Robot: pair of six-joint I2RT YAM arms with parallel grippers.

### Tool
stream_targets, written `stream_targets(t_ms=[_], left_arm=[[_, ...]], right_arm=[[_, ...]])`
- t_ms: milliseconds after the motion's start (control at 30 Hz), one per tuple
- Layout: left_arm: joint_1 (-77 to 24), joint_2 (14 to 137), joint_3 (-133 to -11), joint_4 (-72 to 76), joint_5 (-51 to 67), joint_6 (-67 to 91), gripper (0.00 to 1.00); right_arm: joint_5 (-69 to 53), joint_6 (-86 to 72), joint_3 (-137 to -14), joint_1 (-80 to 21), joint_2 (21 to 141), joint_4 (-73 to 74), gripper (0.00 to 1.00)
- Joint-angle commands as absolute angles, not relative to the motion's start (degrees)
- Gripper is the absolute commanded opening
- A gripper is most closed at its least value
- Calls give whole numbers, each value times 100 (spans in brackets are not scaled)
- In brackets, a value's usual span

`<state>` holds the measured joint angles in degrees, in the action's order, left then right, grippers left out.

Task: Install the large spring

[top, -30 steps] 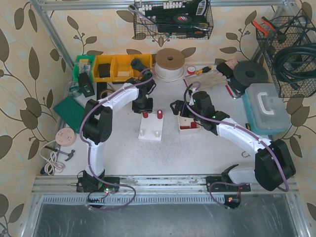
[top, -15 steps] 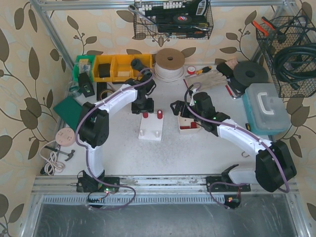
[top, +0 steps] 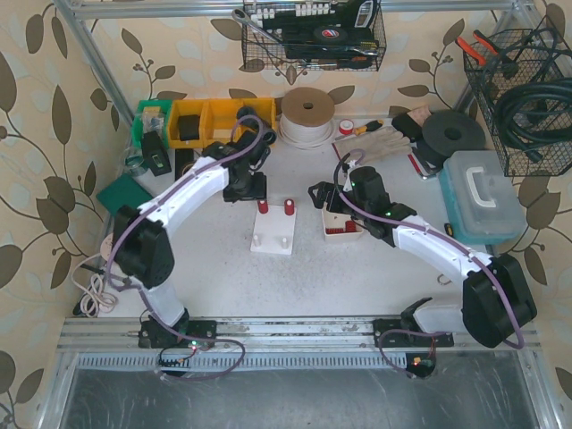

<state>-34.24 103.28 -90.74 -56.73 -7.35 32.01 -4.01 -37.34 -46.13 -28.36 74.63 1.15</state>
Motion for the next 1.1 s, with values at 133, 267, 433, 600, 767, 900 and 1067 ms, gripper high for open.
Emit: stream_targets(t_ms=[133, 267, 433, 600, 767, 900, 1067], left_arm=[[-3507, 8709, -7440, -4022, -27, 3233, 68], [-3613, 8296, -6535, -3006, 339, 3230, 68], [-3689, 7693, -5871, -2171, 500, 3279, 68], [-3723, 7280, -5292, -1551, 600, 3295, 68], [-3724, 7264, -5147, -1207, 702, 3226, 68], [-3718, 7297, -5095, -1021, 711, 3212, 68], [-3718, 7179, -4964, -903, 646, 3252, 68]], right_arm=[[-254, -3810, -4684, -2821, 7665, 352, 95], [-44, -3909, -4885, -2814, 7719, 901, 94], [-74, -3940, -5199, -2816, 8016, 1564, 92], [-72, -3946, -5407, -2813, 8062, 2095, 89], [79, -3998, -5562, -2674, 8068, 2927, 83], [0, -3849, -5717, -2493, 8194, 3361, 75], [-209, -3461, -6183, -2446, 8792, 3778, 58]])
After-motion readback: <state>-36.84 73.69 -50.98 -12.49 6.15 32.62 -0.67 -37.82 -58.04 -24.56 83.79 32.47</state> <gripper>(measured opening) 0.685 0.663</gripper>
